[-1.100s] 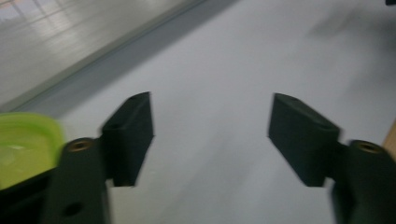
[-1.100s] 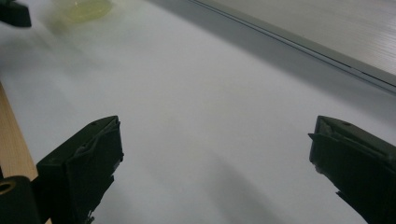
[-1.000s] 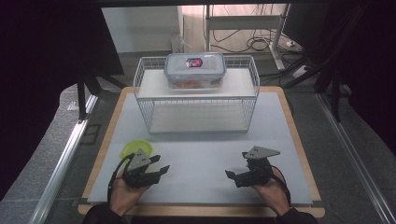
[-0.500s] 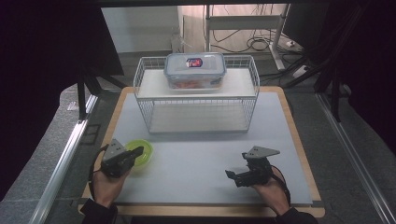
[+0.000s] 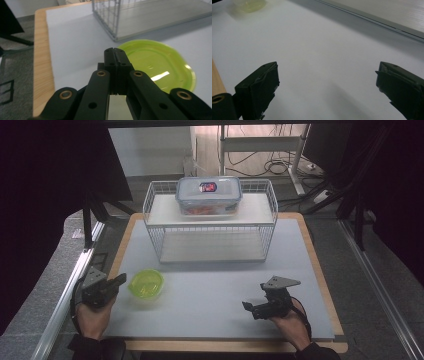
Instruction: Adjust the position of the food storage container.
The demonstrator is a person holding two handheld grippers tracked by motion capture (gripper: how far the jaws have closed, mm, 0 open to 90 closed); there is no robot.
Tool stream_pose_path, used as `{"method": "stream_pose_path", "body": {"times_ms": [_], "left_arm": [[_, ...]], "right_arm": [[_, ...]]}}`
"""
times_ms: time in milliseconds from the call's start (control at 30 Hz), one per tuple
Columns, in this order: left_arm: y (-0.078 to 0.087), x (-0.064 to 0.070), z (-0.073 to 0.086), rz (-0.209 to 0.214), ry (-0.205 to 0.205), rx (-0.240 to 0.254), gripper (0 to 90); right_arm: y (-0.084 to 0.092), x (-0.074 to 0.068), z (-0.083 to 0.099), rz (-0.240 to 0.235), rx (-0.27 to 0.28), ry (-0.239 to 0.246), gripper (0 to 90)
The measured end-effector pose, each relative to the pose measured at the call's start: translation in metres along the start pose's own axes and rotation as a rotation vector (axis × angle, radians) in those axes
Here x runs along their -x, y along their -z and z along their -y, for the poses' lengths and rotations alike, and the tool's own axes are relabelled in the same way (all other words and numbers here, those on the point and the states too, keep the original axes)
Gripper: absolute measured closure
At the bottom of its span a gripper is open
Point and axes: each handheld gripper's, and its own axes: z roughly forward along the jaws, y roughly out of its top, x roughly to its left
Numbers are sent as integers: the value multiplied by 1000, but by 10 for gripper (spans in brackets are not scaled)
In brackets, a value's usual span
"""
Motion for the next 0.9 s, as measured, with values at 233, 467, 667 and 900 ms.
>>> {"method": "stream_pose_path", "body": {"times_ms": [233, 467, 667, 900], "left_arm": [[-13, -9, 9, -11, 18, -84, 899], [-26, -7, 12, 17, 26, -142, 899], [-30, -4, 12, 35, 25, -157, 900], [-40, 12, 10, 100, -4, -193, 899]], "right_arm": [[-1, 0, 1, 0, -10, 0, 44], [-4, -2, 2, -6, -30, 12, 44], [-5, -1, 2, 2, -36, 4, 44], [-6, -1, 3, -2, -46, 3, 44]]}}
